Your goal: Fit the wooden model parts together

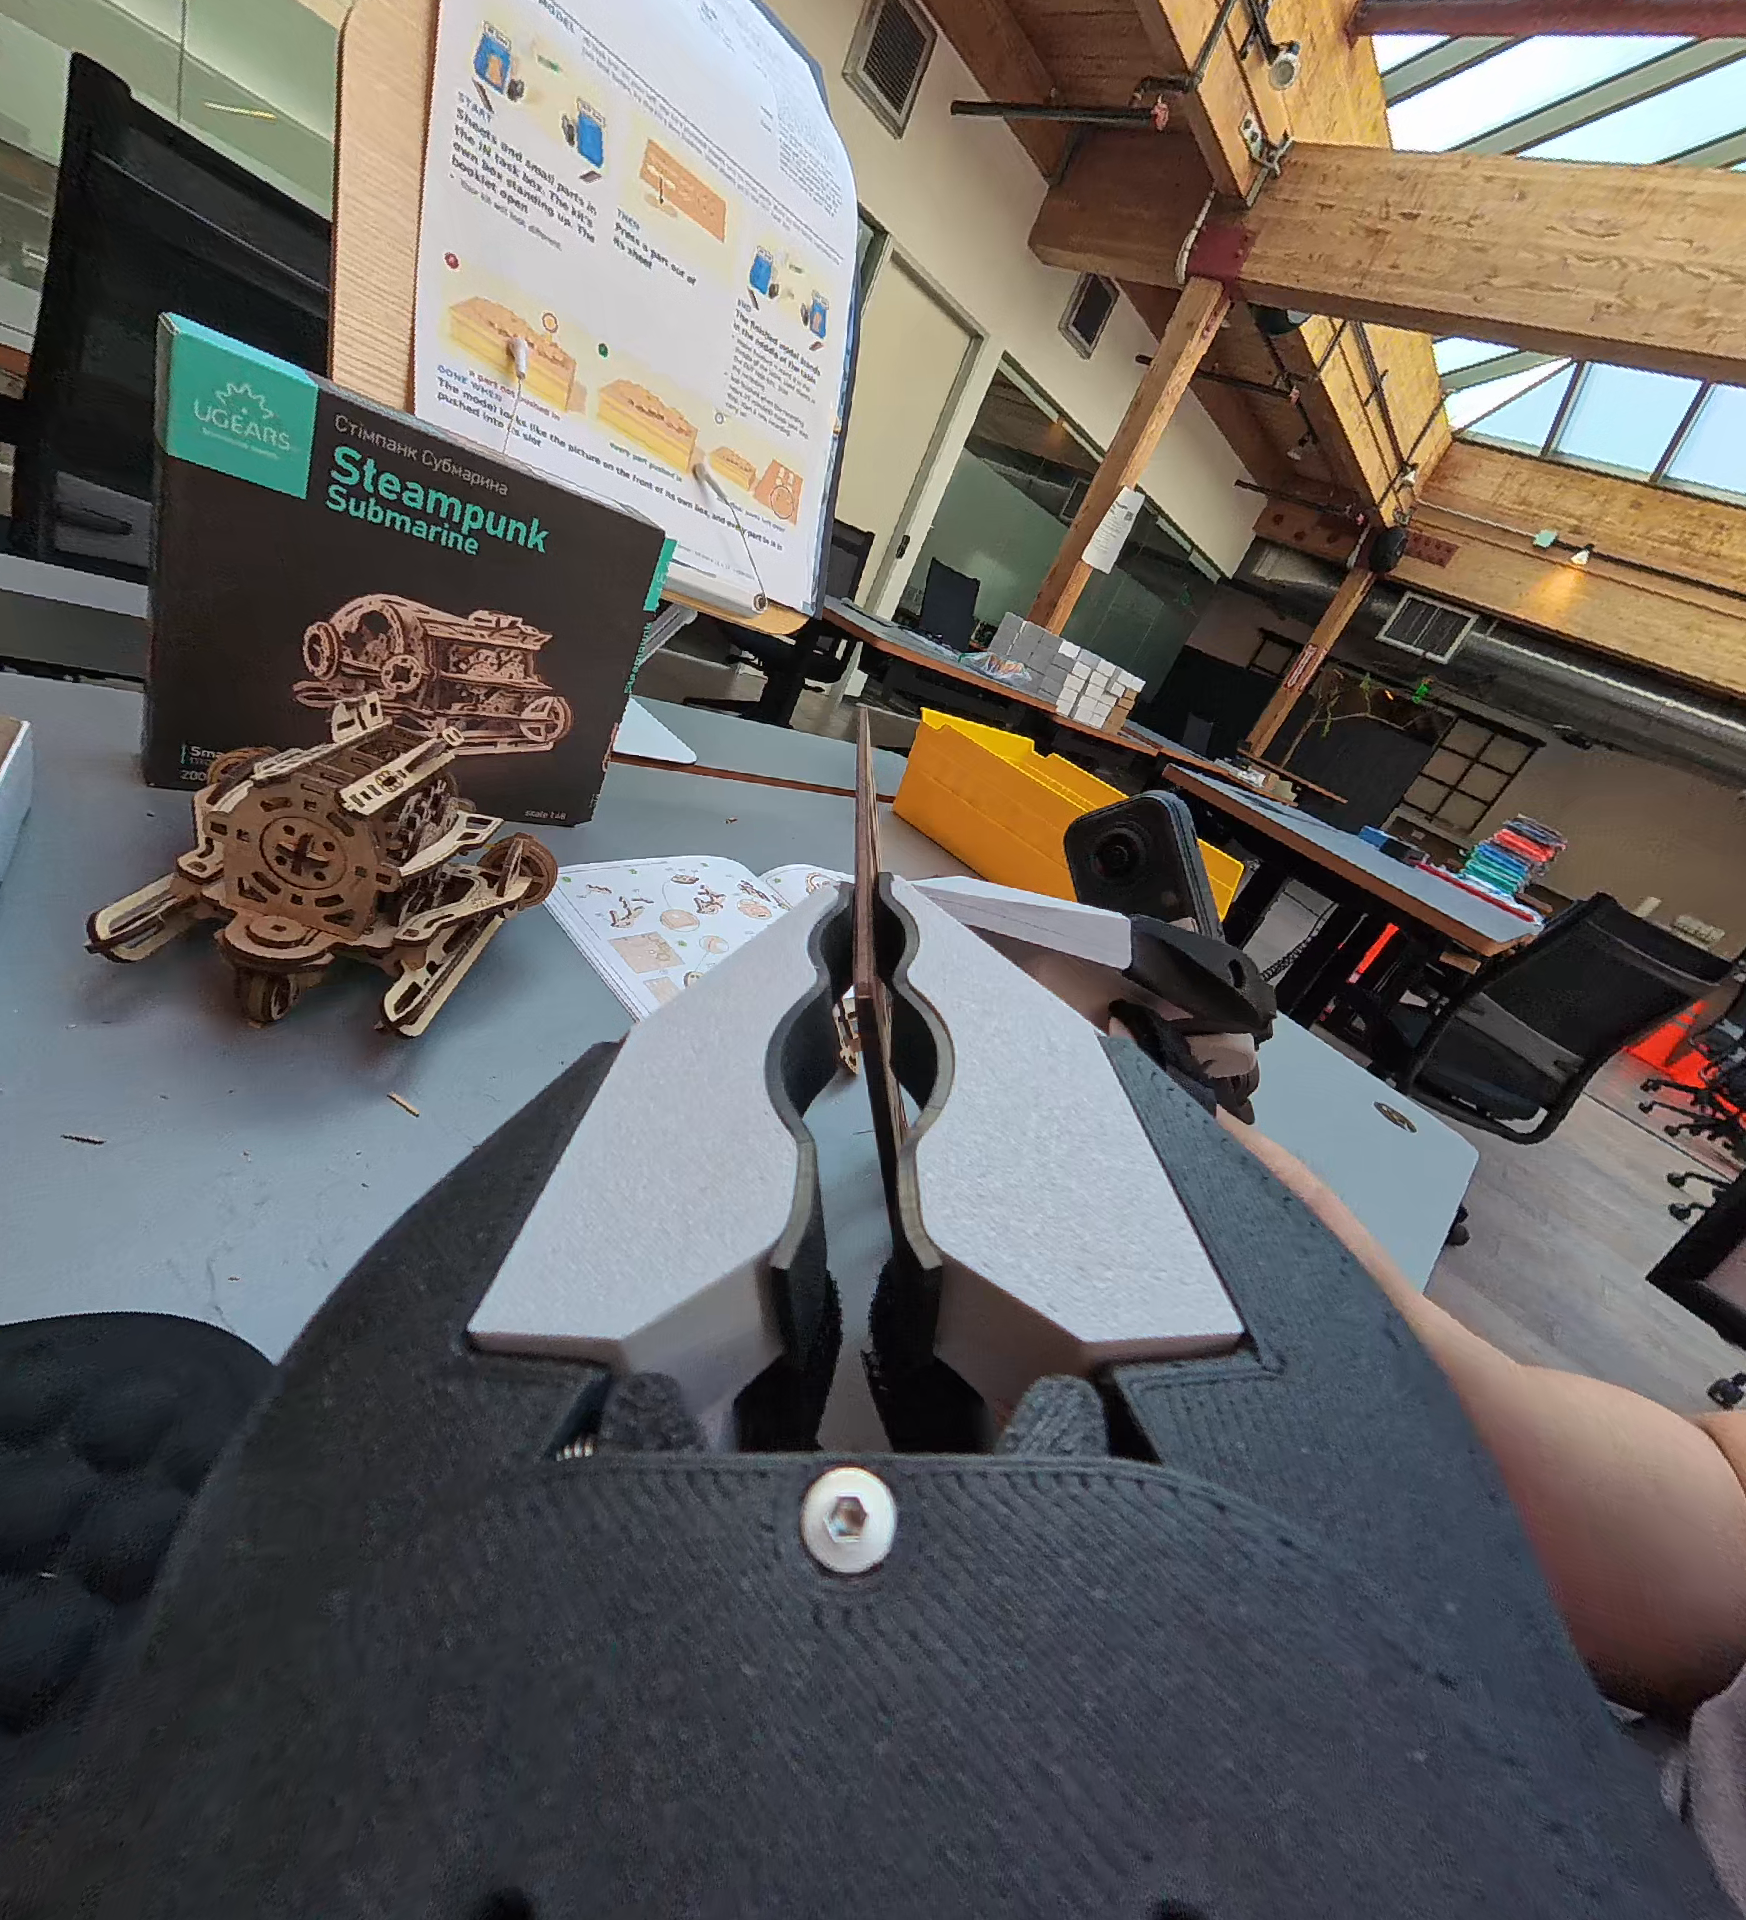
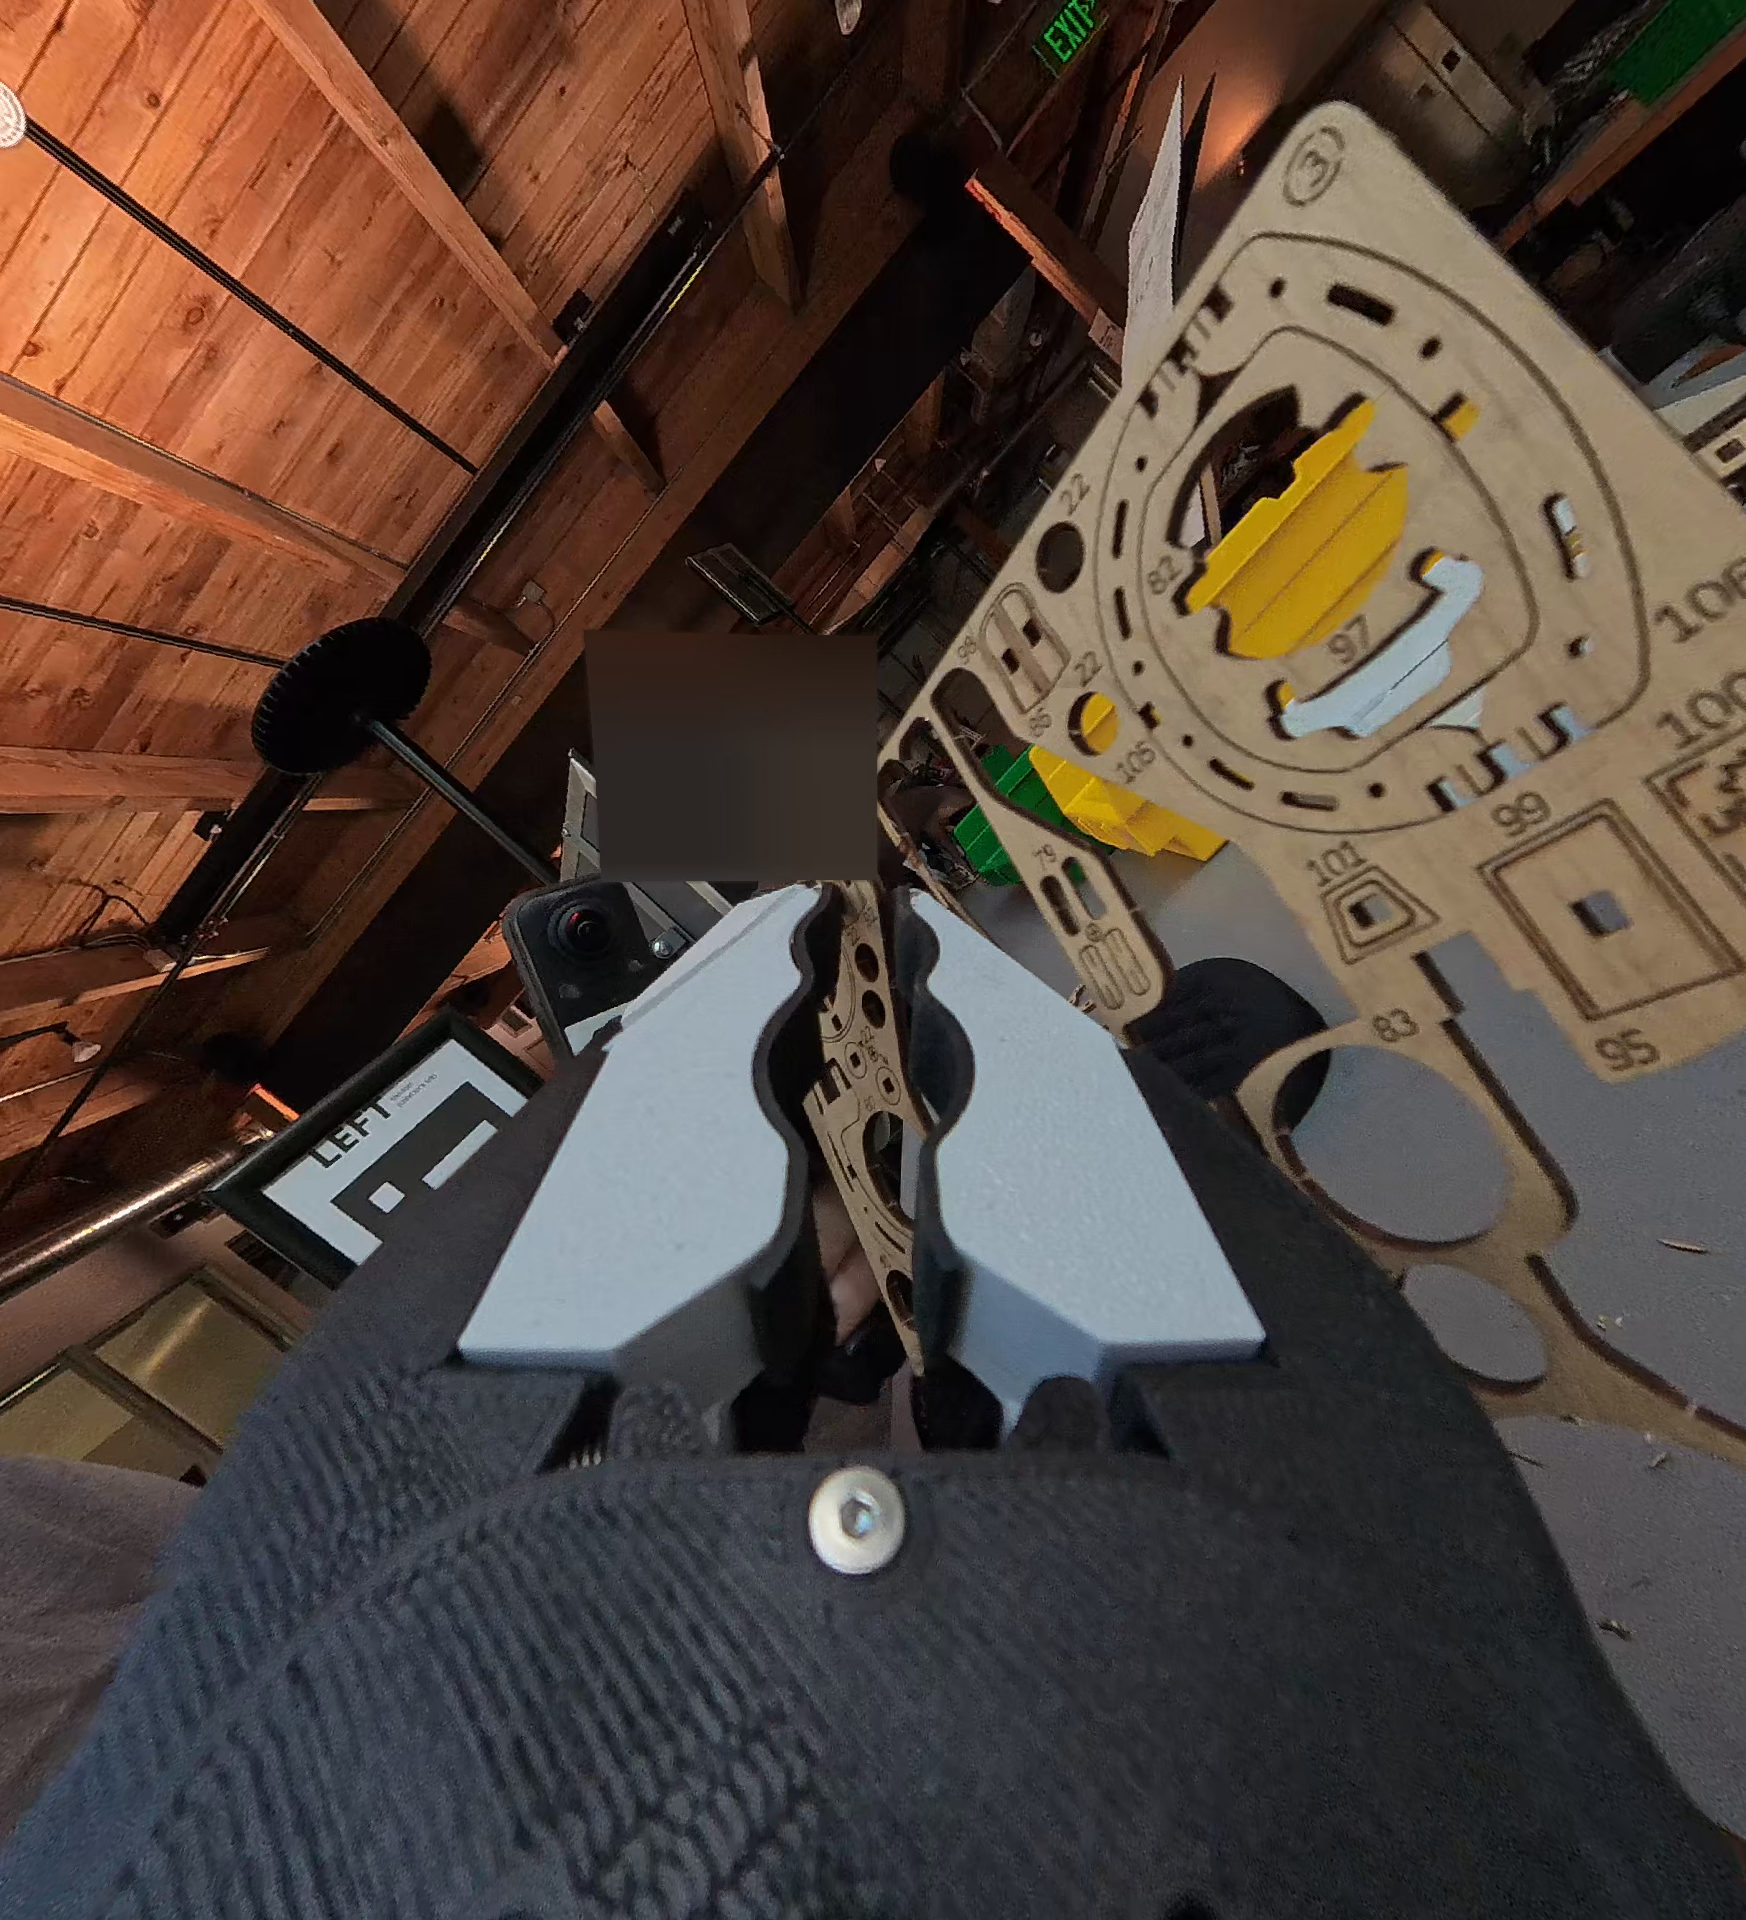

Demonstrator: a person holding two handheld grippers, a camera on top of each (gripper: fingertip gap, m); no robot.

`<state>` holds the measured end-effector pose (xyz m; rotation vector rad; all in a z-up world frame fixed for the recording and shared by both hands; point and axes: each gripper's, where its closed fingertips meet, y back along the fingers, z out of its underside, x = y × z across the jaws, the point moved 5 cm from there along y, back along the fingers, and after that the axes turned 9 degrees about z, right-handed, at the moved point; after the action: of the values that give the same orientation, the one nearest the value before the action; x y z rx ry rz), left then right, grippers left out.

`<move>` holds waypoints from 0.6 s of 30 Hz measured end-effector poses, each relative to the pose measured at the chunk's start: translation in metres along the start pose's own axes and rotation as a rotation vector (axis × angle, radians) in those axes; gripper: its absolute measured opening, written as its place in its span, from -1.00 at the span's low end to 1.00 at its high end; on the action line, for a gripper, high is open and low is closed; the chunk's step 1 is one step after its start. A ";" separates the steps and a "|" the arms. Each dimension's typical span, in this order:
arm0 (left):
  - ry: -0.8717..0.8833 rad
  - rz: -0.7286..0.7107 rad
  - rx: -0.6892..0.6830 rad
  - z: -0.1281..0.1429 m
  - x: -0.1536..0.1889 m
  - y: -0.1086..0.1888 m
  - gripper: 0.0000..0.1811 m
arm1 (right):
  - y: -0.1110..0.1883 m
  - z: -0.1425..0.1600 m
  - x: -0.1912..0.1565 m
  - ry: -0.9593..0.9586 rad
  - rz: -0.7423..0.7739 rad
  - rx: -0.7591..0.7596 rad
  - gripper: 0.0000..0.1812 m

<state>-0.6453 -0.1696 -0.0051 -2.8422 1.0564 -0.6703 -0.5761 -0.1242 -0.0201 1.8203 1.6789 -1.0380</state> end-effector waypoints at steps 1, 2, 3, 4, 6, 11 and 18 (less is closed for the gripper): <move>-0.005 -0.004 -0.002 0.000 0.000 0.000 -1.00 | 0.000 0.000 0.000 0.010 0.006 -0.005 -0.92; -0.004 -0.003 0.001 0.000 0.001 0.000 -1.00 | 0.000 0.000 -0.001 0.021 0.011 -0.005 -0.92; 0.001 0.001 0.009 0.000 0.001 0.001 -1.00 | 0.000 0.000 -0.002 0.028 0.014 0.000 -0.92; 0.008 0.008 0.017 0.000 0.002 0.001 -1.00 | 0.001 0.000 -0.003 0.035 0.015 0.005 -0.92; 0.012 0.011 0.030 0.000 0.002 0.001 -1.00 | 0.001 0.001 -0.004 0.069 0.022 0.019 -0.92; -0.001 0.008 0.043 0.001 0.004 0.001 -1.00 | 0.003 0.002 -0.006 0.081 0.026 0.047 -0.92; -0.023 -0.020 0.026 0.005 0.002 0.002 -1.00 | 0.002 0.005 -0.003 0.114 0.064 0.041 -0.93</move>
<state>-0.6433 -0.1726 -0.0094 -2.8351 1.0093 -0.6468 -0.5748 -0.1299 -0.0213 1.9796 1.6636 -0.9653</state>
